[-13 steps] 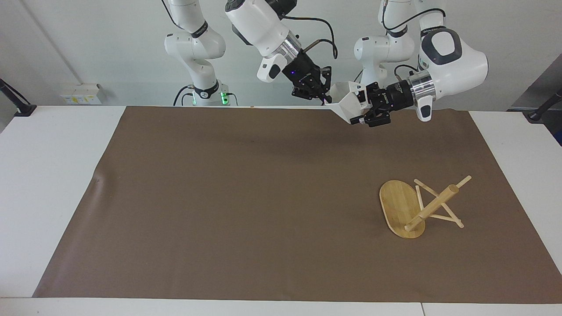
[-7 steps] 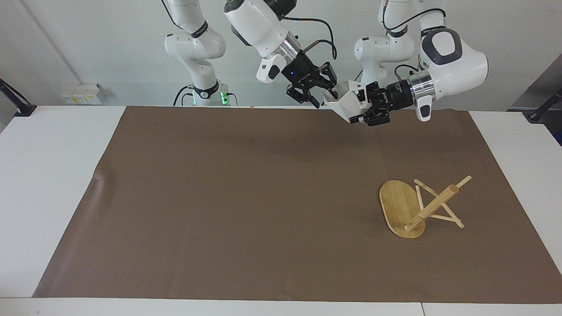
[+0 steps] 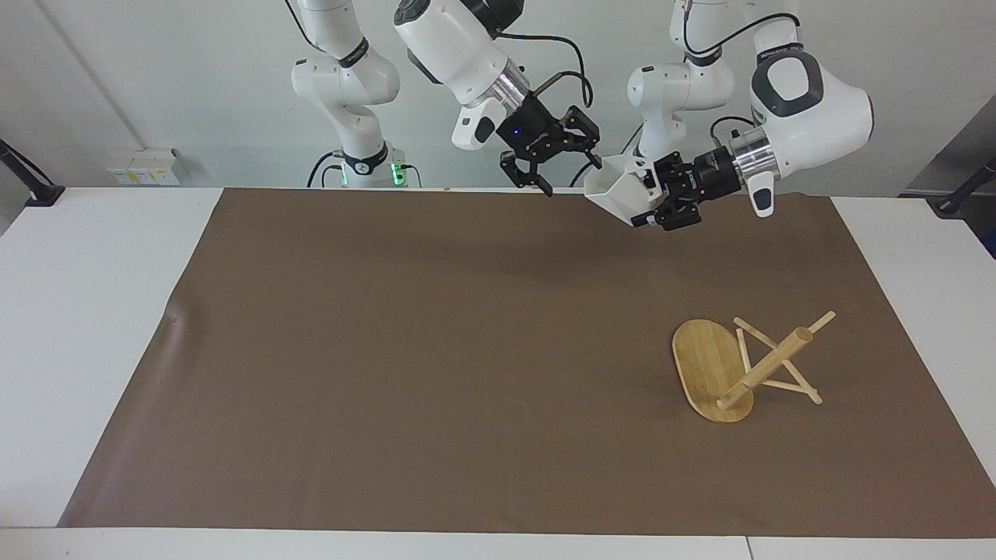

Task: Hang cup on rack
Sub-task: 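Lift the cup toward the mug tree while the right gripper withdraws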

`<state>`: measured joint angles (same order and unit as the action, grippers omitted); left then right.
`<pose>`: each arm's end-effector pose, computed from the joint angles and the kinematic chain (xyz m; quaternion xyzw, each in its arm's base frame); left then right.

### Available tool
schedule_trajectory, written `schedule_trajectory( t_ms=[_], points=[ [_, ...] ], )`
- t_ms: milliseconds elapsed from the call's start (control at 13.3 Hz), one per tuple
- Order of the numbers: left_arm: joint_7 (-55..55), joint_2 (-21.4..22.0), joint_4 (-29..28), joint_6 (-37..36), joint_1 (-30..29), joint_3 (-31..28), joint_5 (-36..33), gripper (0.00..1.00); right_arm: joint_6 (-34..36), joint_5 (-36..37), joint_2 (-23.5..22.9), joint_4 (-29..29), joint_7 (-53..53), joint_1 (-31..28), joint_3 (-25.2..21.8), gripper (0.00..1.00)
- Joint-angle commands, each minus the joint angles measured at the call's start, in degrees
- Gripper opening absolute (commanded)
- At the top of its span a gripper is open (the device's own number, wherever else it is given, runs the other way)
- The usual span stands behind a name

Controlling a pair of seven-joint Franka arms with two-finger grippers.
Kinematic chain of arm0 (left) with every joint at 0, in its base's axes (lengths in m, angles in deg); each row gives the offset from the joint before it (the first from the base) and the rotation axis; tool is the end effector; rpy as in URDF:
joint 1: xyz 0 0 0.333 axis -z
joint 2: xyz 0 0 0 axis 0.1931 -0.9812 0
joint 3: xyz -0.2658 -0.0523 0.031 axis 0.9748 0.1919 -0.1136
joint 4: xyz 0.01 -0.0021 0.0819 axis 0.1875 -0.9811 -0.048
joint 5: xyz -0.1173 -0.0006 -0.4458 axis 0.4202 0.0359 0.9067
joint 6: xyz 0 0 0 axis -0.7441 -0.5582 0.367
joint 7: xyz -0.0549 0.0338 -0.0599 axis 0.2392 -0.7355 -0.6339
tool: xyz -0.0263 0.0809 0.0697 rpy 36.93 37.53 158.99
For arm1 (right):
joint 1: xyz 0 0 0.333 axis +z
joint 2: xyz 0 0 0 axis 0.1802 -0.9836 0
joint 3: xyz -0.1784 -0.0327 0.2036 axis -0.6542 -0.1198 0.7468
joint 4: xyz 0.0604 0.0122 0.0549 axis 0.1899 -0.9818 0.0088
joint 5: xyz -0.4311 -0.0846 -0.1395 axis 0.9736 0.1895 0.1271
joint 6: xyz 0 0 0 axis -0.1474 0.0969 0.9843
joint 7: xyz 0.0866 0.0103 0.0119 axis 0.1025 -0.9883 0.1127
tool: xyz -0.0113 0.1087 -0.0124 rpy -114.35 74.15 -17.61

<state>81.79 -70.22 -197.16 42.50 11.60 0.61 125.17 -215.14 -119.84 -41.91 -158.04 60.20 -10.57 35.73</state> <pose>0.5467 -0.1126 0.4367 0.6415 0.6109 -0.3393 0.3164 0.5326 0.4121 0.5340 -0.9335 0.0304 -0.0508 0.3537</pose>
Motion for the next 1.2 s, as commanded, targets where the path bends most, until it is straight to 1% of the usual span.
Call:
schedule_trajectory(
  t_ms=[0,150,300,375,599,674,749,824,899,974,1124],
  points=[
    [3.04,0.28,-0.25,0.11,-0.91,0.14,-3.82,0.0,-0.13,-0.42,0.13,-0.32,1.87,-0.51,-0.02,1.0],
    [10.32,0.37,-0.6,1.51,-0.91,0.22,-9.61,0.0,-0.13,0.46,0.22,-0.41,1.78,-0.51,-1.33,1.0],
    [22.33,0.11,-1.65,9.83,-0.21,0.22,-10.87,0.0,-0.14,2.74,0.66,-0.58,1.87,-0.6,-3.96,1.0],
    [26.49,-0.07,-1.92,13.26,-0.03,0.22,-11.23,0.0,-0.13,3.1,0.66,-0.67,1.87,-0.6,-5.36,1.0],
    [33.45,-0.59,-2.89,21.7,0.32,0.49,-11.23,0.0,-0.13,3.1,0.66,-0.67,1.96,-0.6,-10.02,1.0],
    [35.82,-1.99,-2.8,24.87,0.93,0.49,-11.23,0.0,-0.13,3.28,0.66,-1.11,2.05,-0.6,-11.6,1.0],
    [36.98,-2.79,-2.8,27.34,1.37,0.57,-11.23,0.0,-0.13,4.76,0.66,-1.2,2.57,-0.6,-12.84,1.0],
    [37.42,-3.84,-2.8,29.62,2.33,0.66,-11.23,0.0,-0.13,7.91,0.66,-1.46,3.88,-0.6,-14.24,1.0],
    [38.47,-4.89,-2.71,32.34,4.0,0.66,-11.23,0.0,-0.05,12.11,0.75,-2.07,5.72,-0.6,-15.56,1.0],
    [38.66,-6.21,-2.1,34.63,4.19,0.66,-11.23,0.0,0.56,15.9,0.75,-2.17,6.96,-0.6,-16.79,1.0],
    [38.92,-8.32,-0.09,35.88,4.19,0.66,-11.14,0.0,3.89,20.84,0.92,-2.17,9.59,-0.6,-19.17,1.0]
  ],
)
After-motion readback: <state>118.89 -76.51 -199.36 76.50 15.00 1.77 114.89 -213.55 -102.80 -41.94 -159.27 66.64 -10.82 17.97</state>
